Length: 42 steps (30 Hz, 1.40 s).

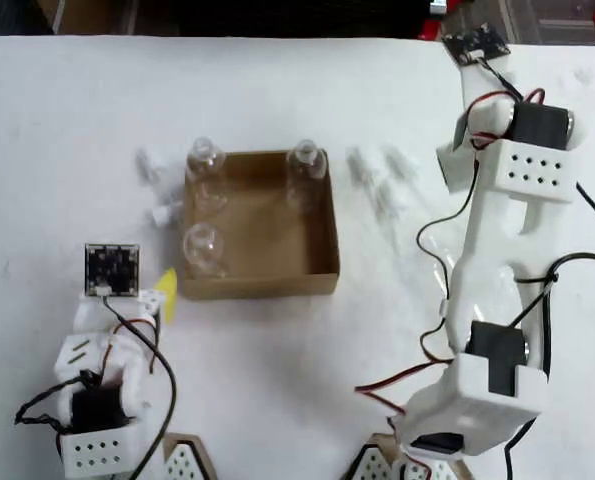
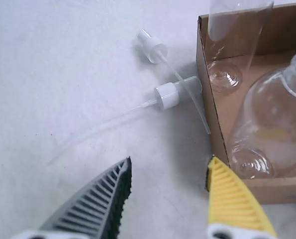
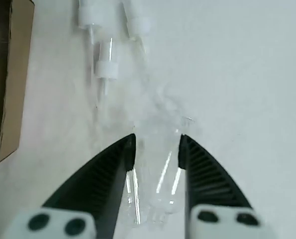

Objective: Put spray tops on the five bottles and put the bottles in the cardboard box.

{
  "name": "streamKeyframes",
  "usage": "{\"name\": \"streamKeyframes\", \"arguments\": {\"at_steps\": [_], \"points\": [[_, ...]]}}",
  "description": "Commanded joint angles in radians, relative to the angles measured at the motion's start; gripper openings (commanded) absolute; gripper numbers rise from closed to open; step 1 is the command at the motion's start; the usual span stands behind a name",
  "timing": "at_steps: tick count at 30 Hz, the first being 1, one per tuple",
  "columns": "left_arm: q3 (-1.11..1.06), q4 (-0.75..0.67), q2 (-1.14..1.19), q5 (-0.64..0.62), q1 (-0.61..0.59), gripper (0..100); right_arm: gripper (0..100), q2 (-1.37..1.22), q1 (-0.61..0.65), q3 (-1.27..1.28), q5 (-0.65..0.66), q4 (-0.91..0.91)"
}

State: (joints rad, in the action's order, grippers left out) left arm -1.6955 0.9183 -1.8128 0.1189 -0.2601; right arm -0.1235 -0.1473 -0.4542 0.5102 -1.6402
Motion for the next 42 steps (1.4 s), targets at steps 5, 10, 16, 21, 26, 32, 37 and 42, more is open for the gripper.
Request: {"name": "streamKeyframes", "arguments": {"at_steps": [5,10,16,21,26,32,37,42], "points": [[0.003,0.009,-0.015,0.005,0.016,23,11.9,0.058,-0.012,0.055,-0.002,-0.025],[0.003,0.009,-0.015,0.005,0.016,23,11.6,0.104,-0.094,0.117,0.074,-0.085],[0.003,0.009,-0.015,0.005,0.016,23,11.6,0.231,-0.384,0.301,0.315,-0.065],[0.003,0.009,-0.015,0.005,0.016,23,12.0,0.24,-0.685,0.493,0.408,0.297],[0.003,0.009,-0.015,0.005,0.016,23,12.1,0.113,-0.782,0.671,0.453,0.542],[0.003,0.02,-0.015,0.005,0.016,23,12.0,0.048,-0.783,0.661,0.516,0.418],[0.003,0.028,-0.015,0.005,0.016,23,11.8,0.028,-0.773,0.677,0.508,0.409],[0.003,0.029,-0.015,0.005,0.016,23,11.8,-0.007,-0.75,0.707,0.505,0.44]]}}
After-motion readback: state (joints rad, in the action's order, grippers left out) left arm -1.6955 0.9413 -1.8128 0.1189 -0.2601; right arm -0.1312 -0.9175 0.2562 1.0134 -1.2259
